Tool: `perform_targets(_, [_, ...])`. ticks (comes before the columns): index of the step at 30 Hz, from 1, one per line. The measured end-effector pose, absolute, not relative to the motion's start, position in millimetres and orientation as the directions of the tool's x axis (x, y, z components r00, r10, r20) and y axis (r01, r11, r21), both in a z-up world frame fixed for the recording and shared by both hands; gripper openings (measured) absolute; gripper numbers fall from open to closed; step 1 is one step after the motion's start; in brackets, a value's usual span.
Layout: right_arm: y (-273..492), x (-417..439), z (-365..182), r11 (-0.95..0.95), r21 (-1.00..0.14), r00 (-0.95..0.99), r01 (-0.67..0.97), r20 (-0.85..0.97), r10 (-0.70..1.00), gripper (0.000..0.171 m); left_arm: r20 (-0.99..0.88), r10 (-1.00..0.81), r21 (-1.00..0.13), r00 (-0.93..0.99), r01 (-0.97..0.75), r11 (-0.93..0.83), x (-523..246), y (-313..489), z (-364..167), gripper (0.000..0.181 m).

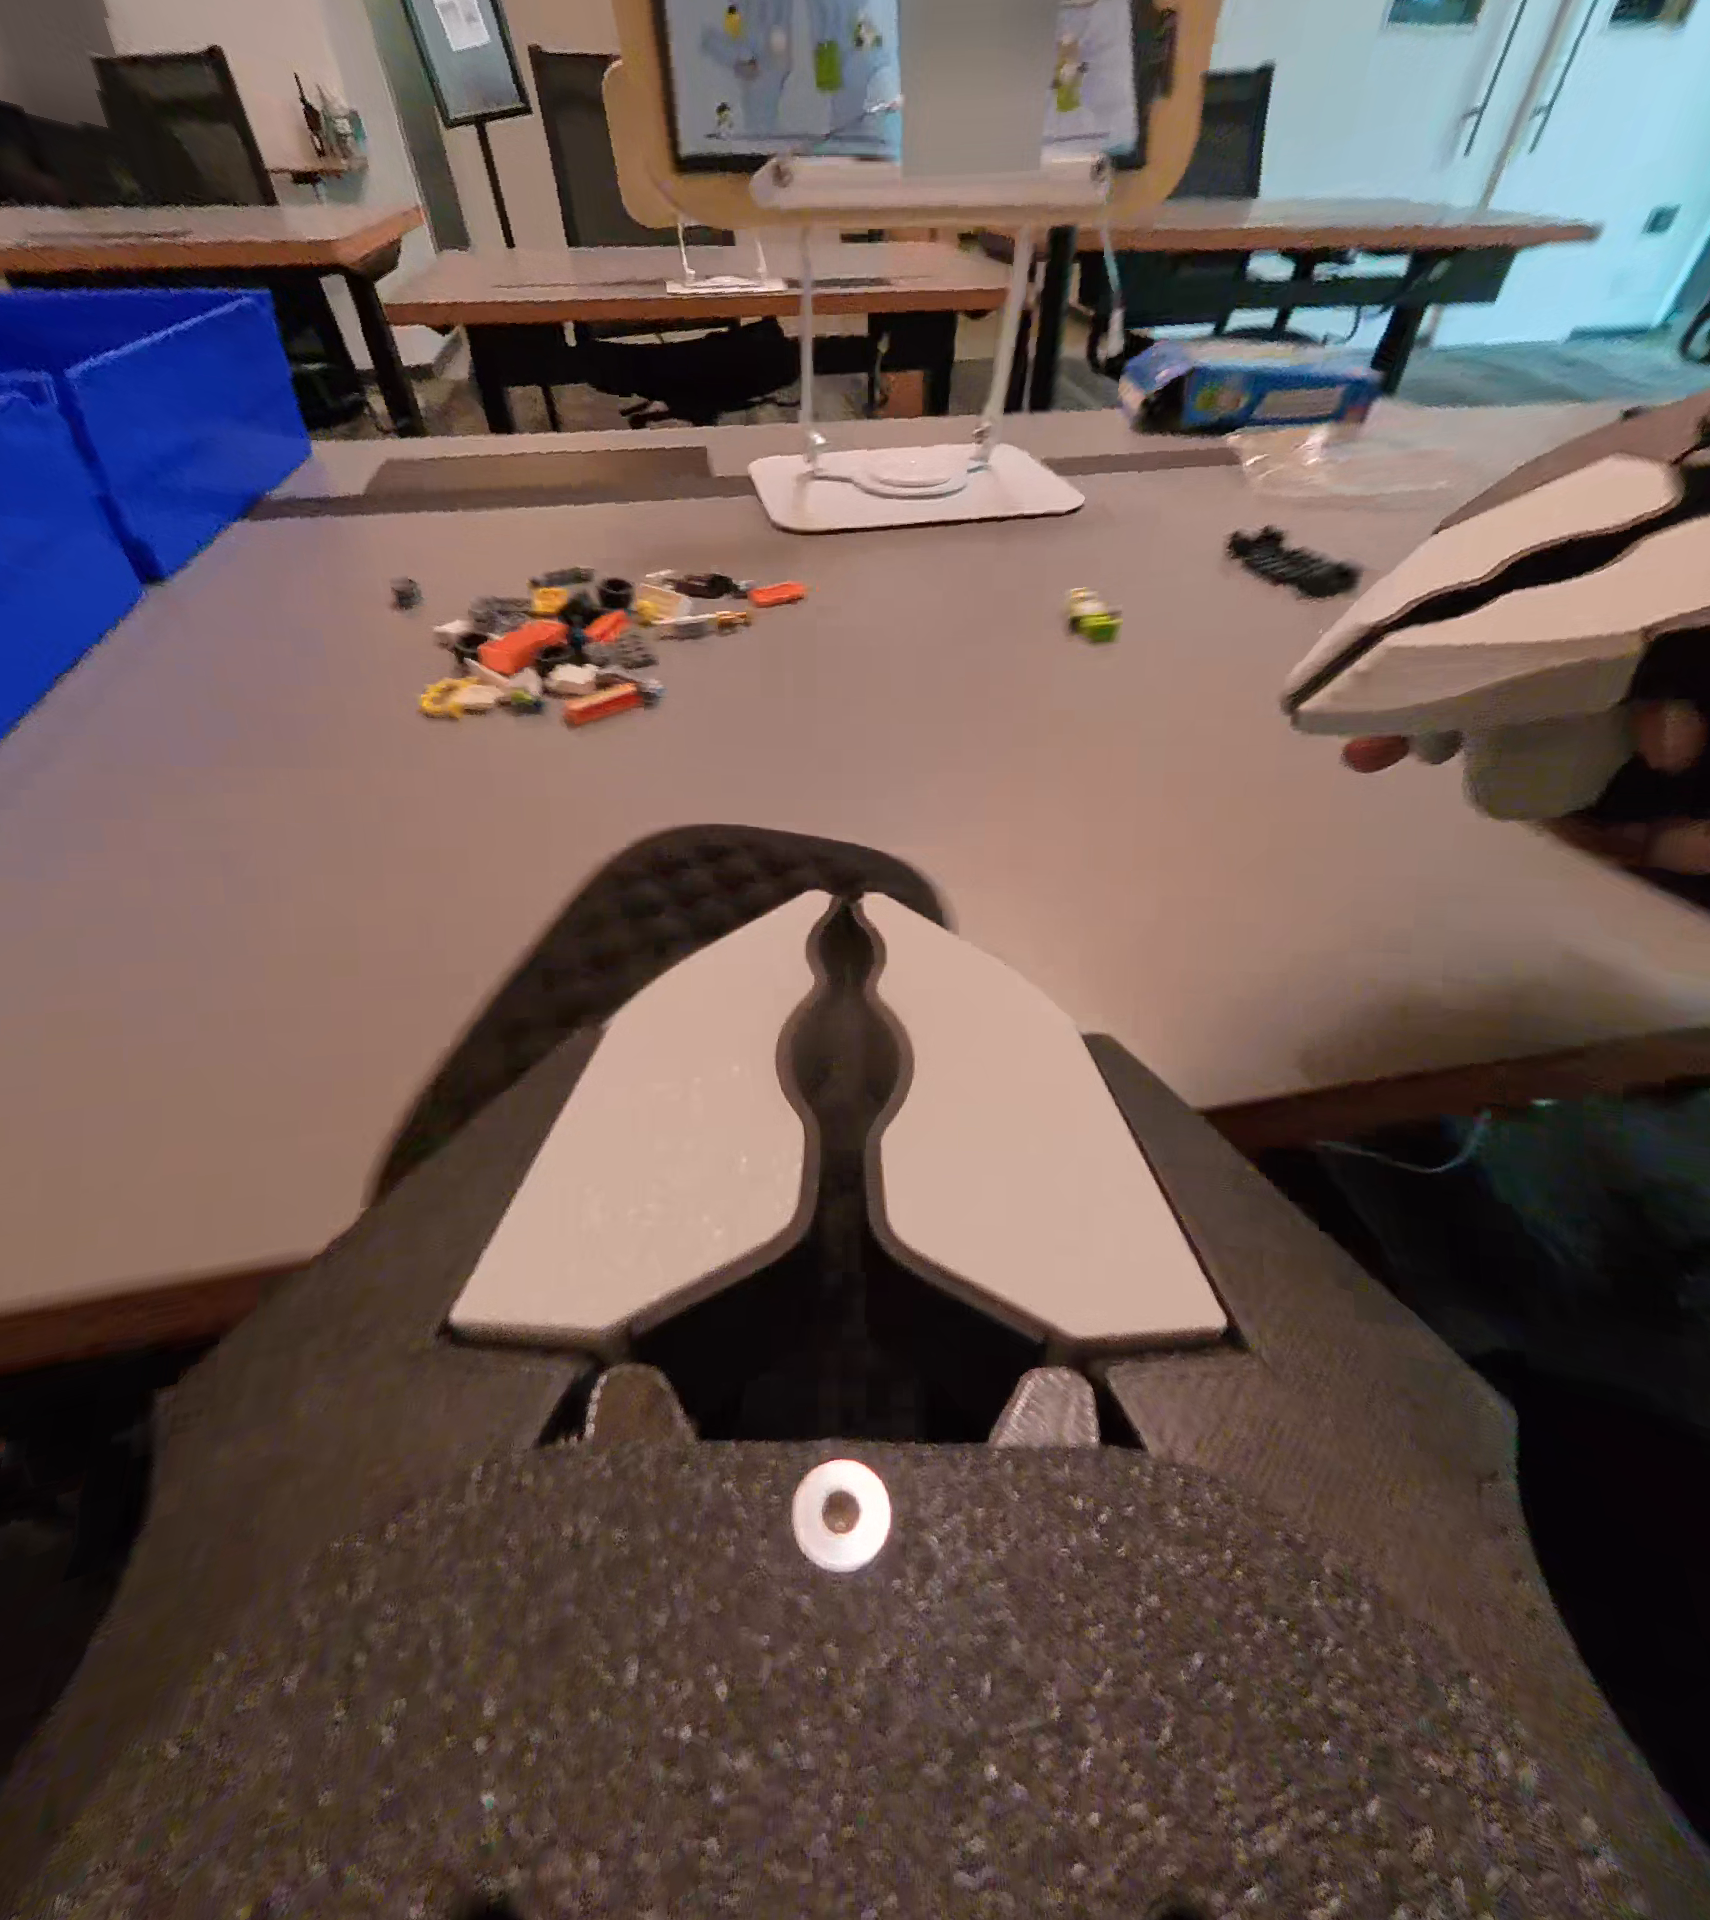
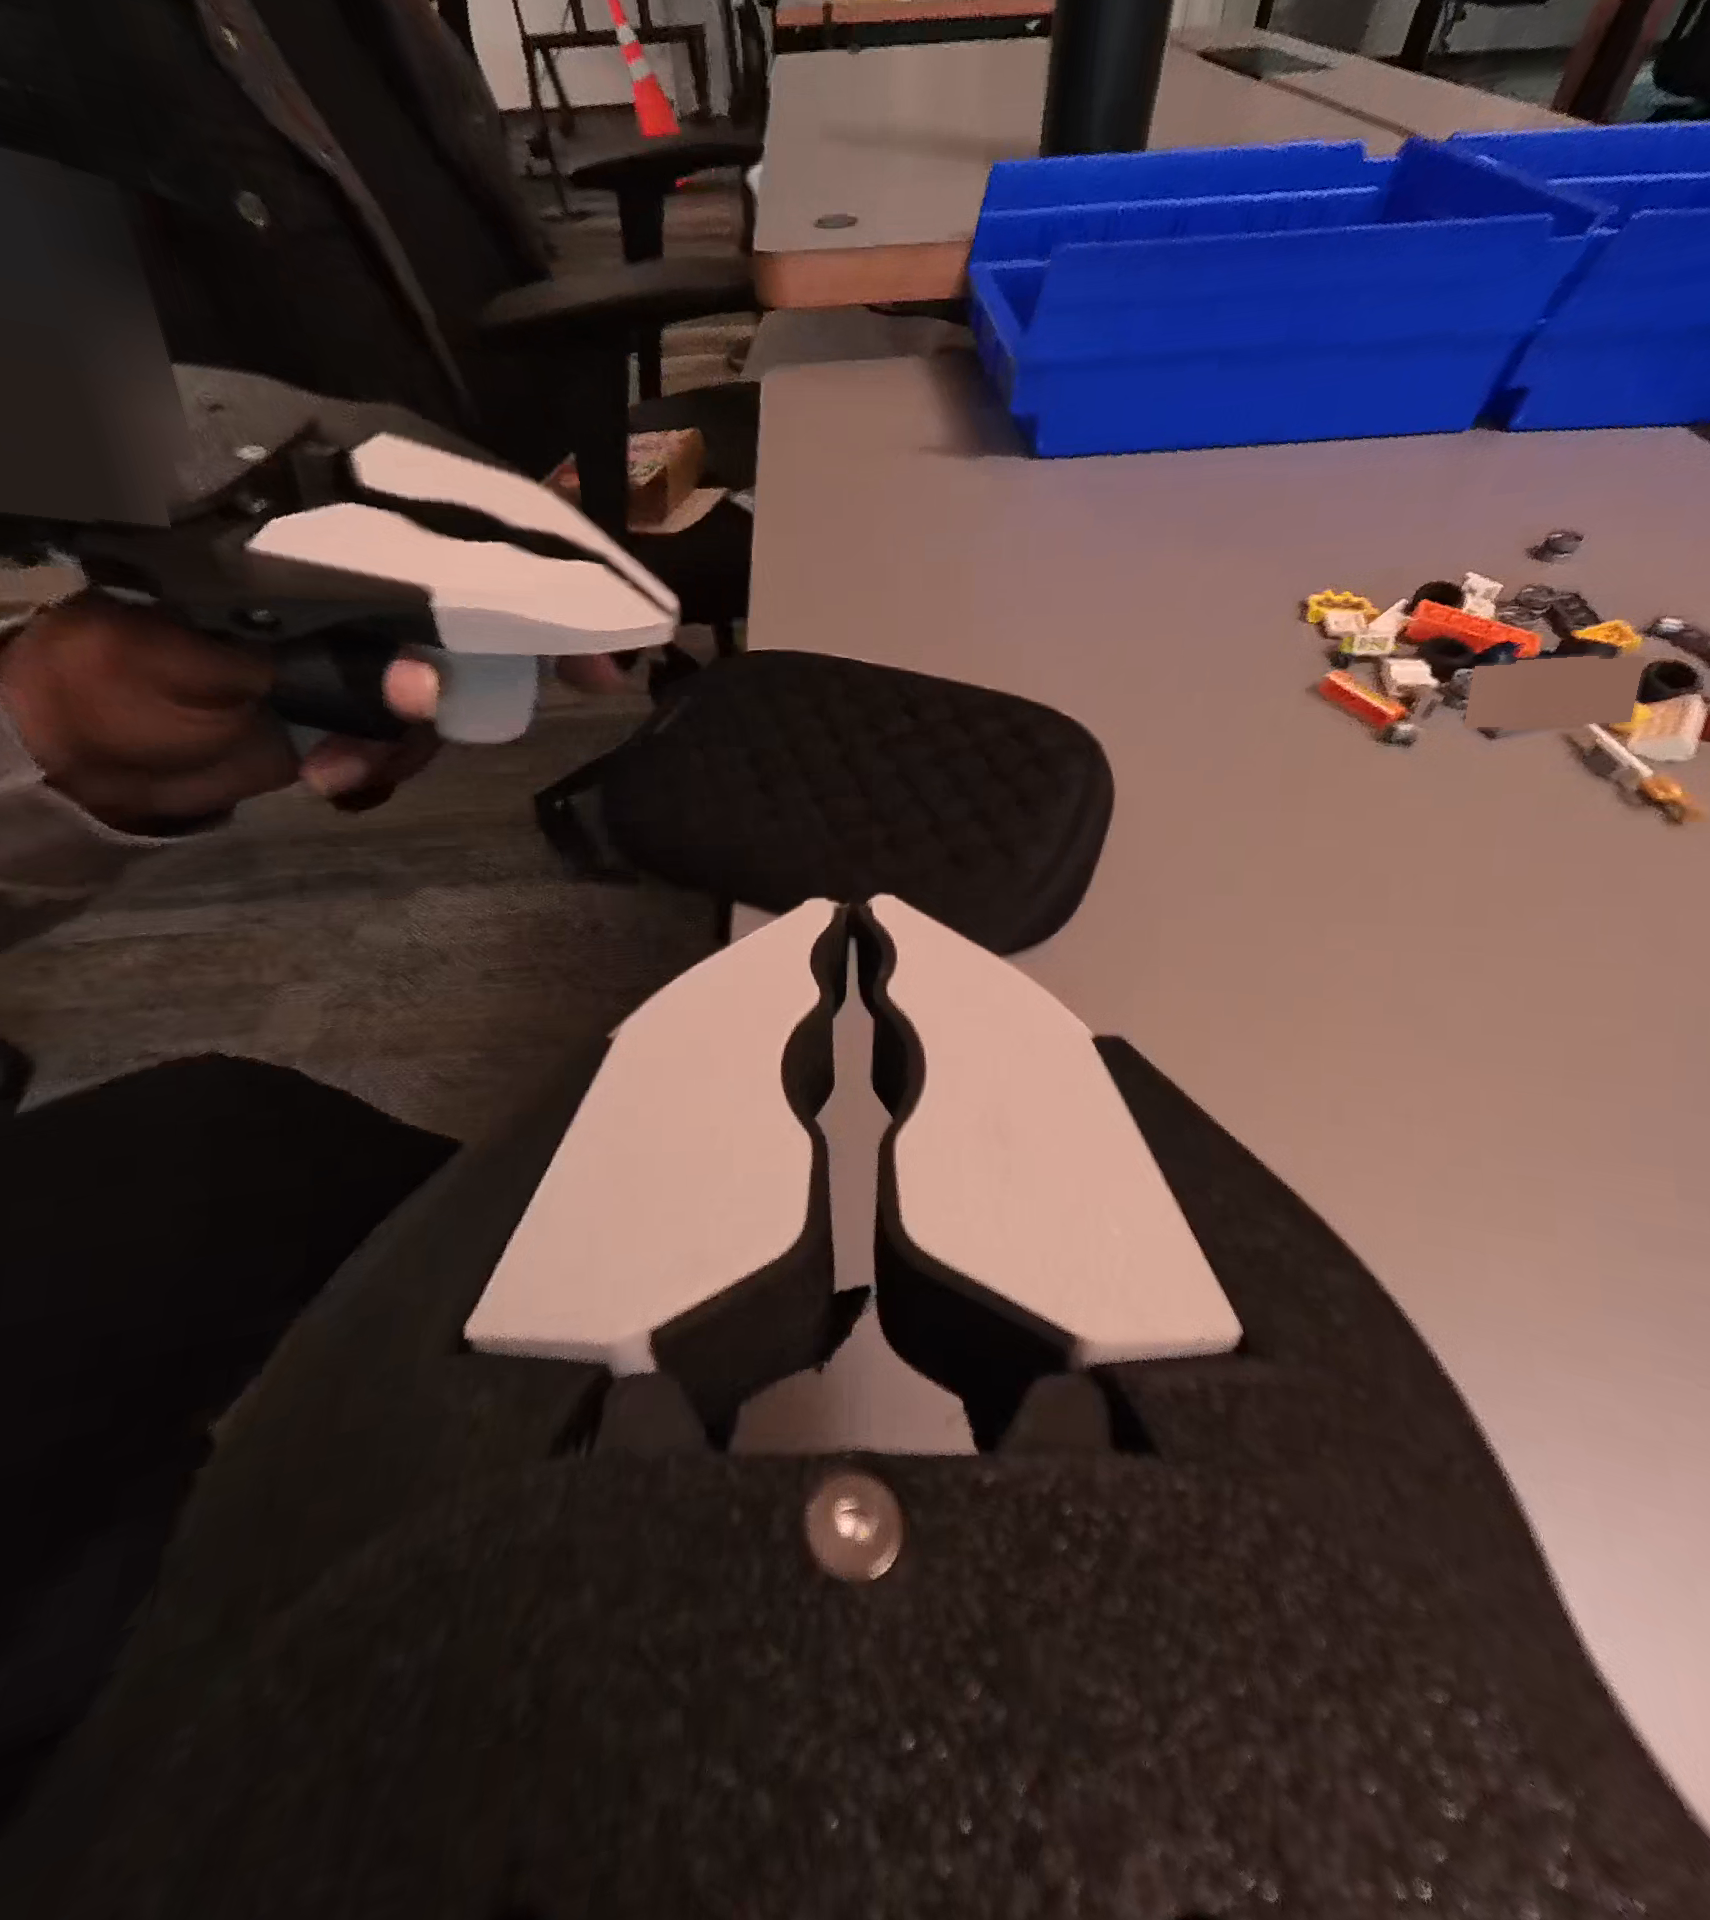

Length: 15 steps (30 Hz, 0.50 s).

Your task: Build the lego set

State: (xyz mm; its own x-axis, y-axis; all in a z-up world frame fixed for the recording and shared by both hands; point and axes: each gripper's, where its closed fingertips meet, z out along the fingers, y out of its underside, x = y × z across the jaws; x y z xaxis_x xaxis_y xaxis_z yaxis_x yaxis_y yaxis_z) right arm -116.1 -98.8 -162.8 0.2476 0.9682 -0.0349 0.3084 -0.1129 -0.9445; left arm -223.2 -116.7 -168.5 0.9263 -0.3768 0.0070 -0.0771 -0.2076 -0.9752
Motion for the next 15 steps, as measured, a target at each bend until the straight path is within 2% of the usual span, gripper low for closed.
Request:
perform_targets(3, [-137,-79,-158,-0.109,-0.956,0.343,0.274,-0.009,0.939,0.001,0.056,-0.313,-0.97,0.948,-0.022,-0.241,-190,-178,-168,0.001])
perform_targets(7, [-193,-17,-188,-0.148,-0.95,0.526,0.275,0.02,0.85,0.0,0.149,-0.226,-0.954,0.963,0.08,-0.29,-152,-257,-185,0.0])
perform_targets(11, [-236,30,-218,-0.152,-0.947,0.633,0.283,0.066,0.771,0.001,0.018,-0.245,-0.967,0.969,-0.046,-0.251,-131,-301,-201,0.0])
perform_targets(15, [-268,64,-236,-0.216,-0.952,0.717,0.218,0.006,0.697,0.003,0.047,-0.217,-0.969,0.975,-0.008,-0.247,-133,-328,-216,0.0])
